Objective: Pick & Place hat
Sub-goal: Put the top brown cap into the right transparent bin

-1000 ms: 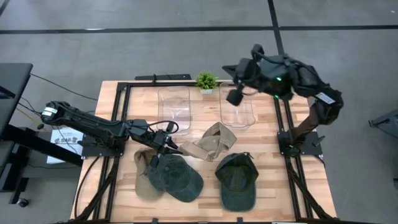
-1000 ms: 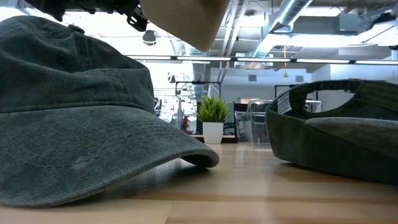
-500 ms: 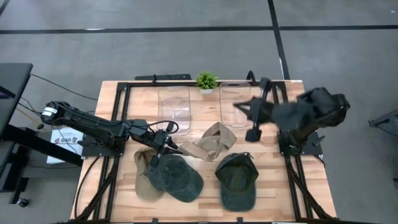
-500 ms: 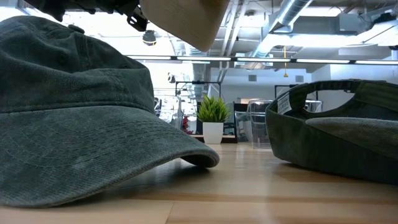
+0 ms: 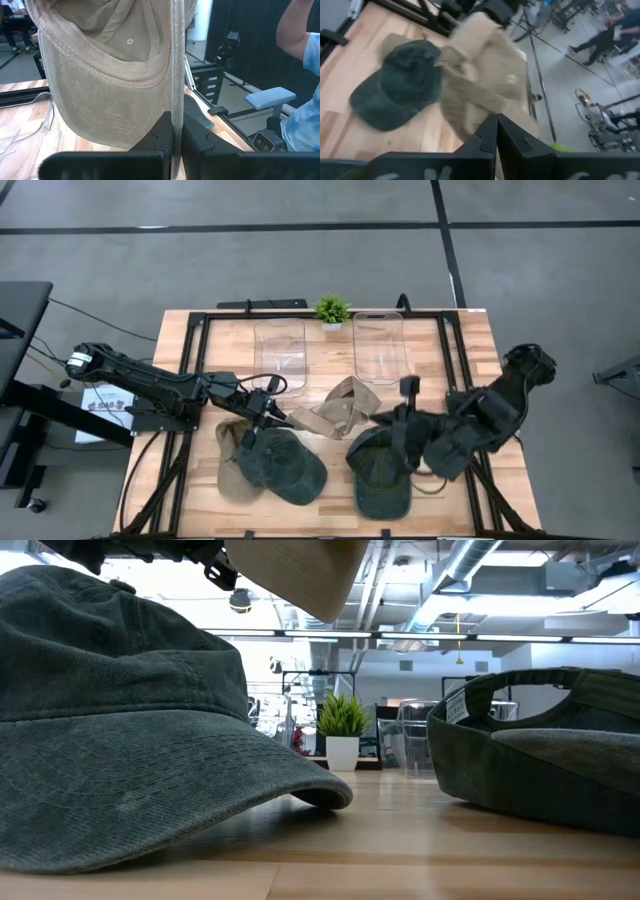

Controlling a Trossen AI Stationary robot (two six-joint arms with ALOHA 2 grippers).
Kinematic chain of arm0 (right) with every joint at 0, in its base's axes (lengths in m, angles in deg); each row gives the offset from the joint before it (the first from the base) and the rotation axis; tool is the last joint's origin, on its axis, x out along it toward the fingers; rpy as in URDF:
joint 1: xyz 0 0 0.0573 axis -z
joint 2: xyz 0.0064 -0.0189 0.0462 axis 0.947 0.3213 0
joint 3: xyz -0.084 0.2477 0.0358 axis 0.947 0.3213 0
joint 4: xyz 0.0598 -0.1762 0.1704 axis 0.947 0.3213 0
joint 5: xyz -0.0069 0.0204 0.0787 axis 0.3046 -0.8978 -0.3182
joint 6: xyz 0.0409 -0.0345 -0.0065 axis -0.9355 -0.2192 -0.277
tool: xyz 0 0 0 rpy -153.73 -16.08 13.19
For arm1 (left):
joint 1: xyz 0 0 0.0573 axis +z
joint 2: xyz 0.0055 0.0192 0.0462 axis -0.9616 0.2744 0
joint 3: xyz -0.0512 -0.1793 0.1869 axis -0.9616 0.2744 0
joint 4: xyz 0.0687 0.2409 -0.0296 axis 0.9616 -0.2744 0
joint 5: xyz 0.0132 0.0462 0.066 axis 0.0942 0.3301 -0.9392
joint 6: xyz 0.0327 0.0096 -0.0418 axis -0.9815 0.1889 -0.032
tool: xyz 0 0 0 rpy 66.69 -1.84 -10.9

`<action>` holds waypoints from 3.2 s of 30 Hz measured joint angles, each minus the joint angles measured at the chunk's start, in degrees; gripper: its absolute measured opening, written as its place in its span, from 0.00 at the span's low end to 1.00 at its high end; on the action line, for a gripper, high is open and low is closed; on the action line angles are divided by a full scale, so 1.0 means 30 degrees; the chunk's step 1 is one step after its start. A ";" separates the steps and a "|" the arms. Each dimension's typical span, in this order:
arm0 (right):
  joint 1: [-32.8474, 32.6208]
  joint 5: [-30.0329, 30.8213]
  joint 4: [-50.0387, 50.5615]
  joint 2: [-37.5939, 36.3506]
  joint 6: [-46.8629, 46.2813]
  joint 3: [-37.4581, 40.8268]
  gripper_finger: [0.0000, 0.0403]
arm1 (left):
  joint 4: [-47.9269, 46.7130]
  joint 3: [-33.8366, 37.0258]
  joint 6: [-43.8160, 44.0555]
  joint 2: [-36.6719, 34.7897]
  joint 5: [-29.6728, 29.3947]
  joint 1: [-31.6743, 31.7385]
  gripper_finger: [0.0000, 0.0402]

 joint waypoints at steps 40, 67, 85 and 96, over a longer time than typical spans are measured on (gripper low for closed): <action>0.1516 -0.3162 -0.4987 0.2014 0.7075 0.0352 0.47 | -0.0001 0.0004 0.0057 0.0000 -0.0004 0.0003 0.04; 0.1998 -0.3174 -0.4891 0.2164 0.7934 0.0127 0.01 | -0.0008 0.0007 0.0057 0.0000 -0.0001 -0.0001 0.04; 0.4952 -0.7557 -0.2174 0.2125 0.4486 -0.4157 0.00 | -0.0008 0.0007 0.0057 0.0000 -0.0008 -0.0005 0.04; 1.0144 -1.7095 -0.2247 0.2127 0.2441 -0.4172 0.00 | -0.0016 0.0007 0.0062 0.0000 -0.0008 -0.0004 0.04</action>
